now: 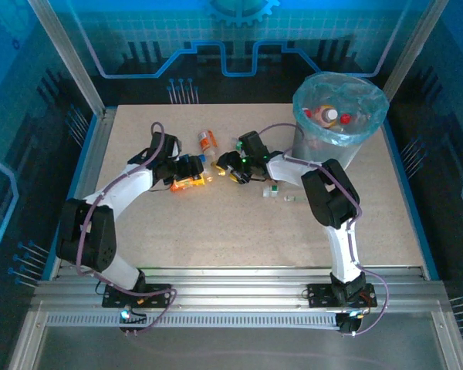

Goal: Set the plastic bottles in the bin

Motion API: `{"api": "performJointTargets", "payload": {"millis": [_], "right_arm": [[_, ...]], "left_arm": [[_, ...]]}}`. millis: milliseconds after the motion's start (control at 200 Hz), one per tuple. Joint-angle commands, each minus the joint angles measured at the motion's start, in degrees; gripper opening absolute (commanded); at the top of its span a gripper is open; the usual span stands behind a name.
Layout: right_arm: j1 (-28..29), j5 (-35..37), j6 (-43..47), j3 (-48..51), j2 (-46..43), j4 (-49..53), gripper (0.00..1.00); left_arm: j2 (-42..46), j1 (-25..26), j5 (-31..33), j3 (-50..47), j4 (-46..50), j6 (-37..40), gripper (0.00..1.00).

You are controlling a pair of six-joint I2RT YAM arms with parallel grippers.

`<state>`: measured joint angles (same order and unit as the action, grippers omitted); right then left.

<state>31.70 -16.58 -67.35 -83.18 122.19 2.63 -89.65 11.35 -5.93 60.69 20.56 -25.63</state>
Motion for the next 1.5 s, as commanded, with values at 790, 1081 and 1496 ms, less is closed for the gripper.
{"api": "performJointTargets", "payload": {"millis": [790,1081,1496], "right_arm": [[-0.9,-6.2,-9.2,4.1,6.0,-16.5,0.51],[-0.9,-6.2,-9.9,4.3,6.2,-17.2,0.43],[-1.3,-4.5,-10.6,8.9,1.0,-17.8,0.31]], "left_arm": [[-3.7,-0.7,-0.7,-3.7,-2.4,-1.5,0.85],[-3.6,-0.6,-1.1,-3.5,-2.3,-1.6,0.85],[0.9,-0.6,-1.1,-1.8,-0.6,-0.9,0.86]]}}
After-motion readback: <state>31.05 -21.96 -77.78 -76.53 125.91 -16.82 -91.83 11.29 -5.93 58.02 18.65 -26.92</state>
